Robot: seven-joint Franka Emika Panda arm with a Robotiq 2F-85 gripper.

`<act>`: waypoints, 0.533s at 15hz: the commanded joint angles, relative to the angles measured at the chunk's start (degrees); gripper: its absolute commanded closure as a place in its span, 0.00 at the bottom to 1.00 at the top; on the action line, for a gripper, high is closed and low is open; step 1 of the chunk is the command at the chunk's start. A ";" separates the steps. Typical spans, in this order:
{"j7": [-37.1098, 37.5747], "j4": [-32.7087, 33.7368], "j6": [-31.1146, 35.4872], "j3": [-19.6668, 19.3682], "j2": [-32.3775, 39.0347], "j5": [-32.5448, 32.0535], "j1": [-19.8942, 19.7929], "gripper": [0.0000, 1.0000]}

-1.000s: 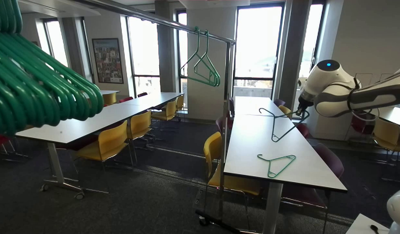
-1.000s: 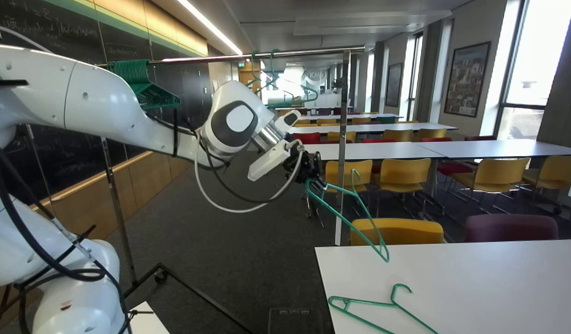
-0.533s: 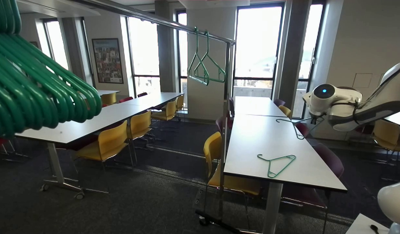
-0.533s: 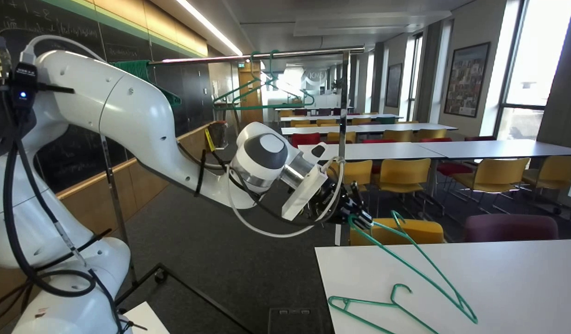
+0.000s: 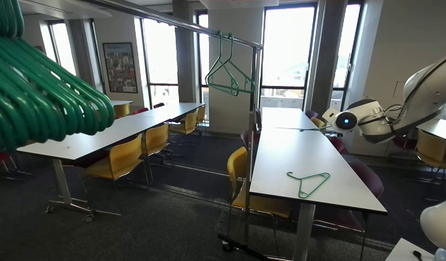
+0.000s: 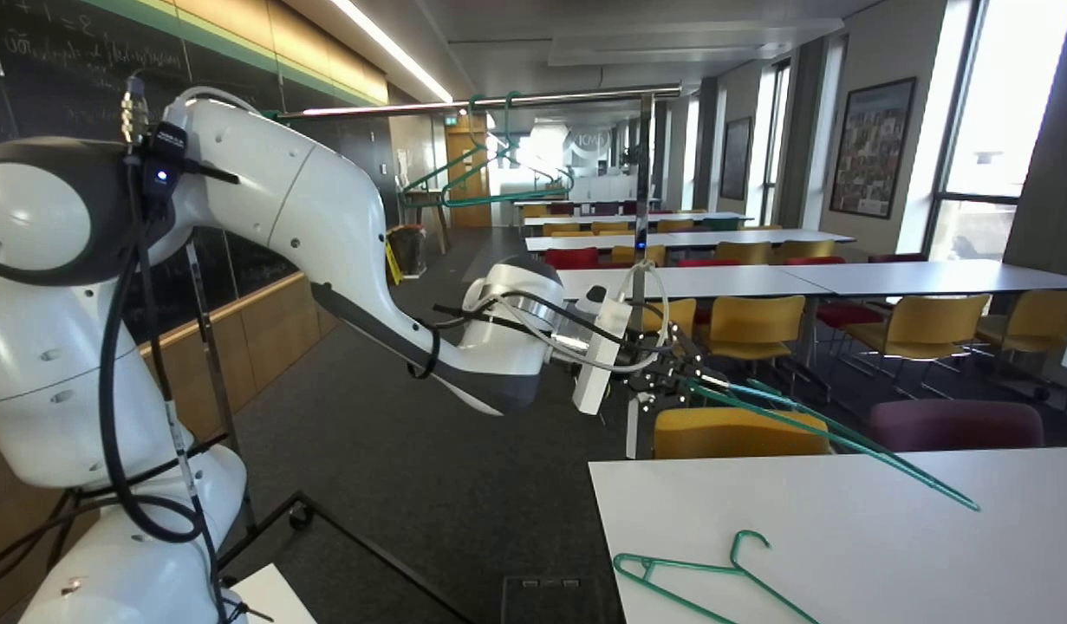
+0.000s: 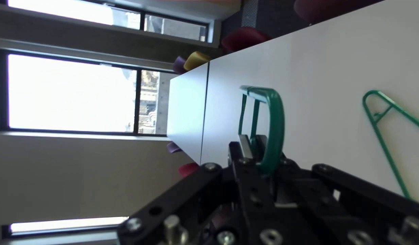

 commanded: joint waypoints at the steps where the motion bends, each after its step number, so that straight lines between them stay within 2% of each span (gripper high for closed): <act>1: 11.48 3.86 -3.85 -8.70 5.07 -9.73 12.59 0.98; 4: 17.03 3.59 -4.01 -13.38 7.55 -8.30 18.33 0.98; 6: 18.73 3.07 -3.28 -15.27 8.92 -4.58 20.13 0.98; 8: 20.37 2.93 -3.08 -16.46 10.13 -3.87 21.03 0.98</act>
